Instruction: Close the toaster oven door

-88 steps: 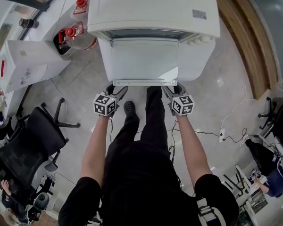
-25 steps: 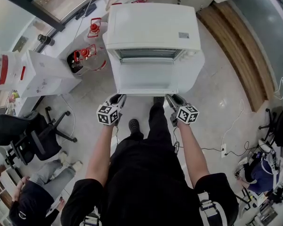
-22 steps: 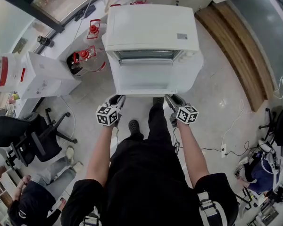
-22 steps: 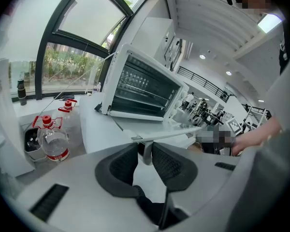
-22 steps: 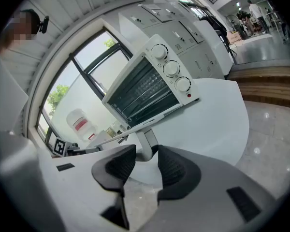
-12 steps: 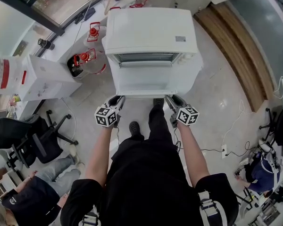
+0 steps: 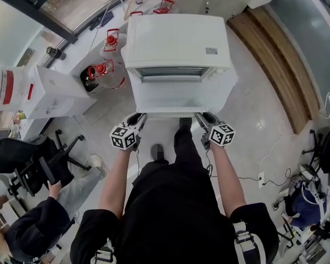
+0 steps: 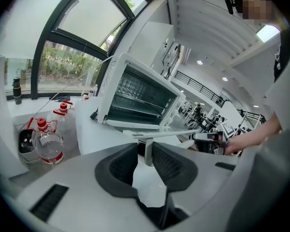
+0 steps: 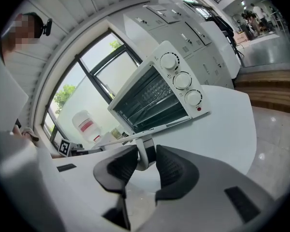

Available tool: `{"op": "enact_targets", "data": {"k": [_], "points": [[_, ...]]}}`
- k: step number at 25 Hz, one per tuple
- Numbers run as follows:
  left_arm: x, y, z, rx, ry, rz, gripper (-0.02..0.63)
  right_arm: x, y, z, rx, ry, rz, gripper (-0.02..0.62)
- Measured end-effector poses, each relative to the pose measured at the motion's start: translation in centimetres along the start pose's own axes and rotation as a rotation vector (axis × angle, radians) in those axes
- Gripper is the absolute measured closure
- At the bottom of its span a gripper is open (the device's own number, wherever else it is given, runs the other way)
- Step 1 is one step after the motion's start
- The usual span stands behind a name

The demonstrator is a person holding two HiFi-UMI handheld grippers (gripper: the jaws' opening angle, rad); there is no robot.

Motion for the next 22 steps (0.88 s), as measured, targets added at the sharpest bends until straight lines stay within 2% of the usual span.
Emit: {"op": "enact_targets", "data": {"k": [10,14,18,22], "points": [[-2.3,-0.1,0.1,0.042,-0.045,0.057,0.497,-2.7,-0.1,-0.7,-0.043,-0.018,-0.014,0.462],[-2.8,-0.3,0.2,0.036,-0.065,0.079,0.497,-3.5,-0.1,-0.9,-0.077,-0.040,-0.036,0.463],[-3.8,-0.3,0.2,0.022,-0.094,0.109,0.497,-4.5,0.1,-0.9,-0.109,0.009,-0.016,0.468],[-5.8,-0.2,0.3,0.029,-0.155,0.189,0.497,-7.0,0.1,-1.1,-0.169,0.047,0.028,0.469]]}}
Point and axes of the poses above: the fingertips, and each gripper's own axes: y forward along the fingers, z to its right, x out of its underside, the point moved 4 cm from there along -y, backward along the fingers, and after that the axes turned 2 degrees about -z, right-handed, at the moved point
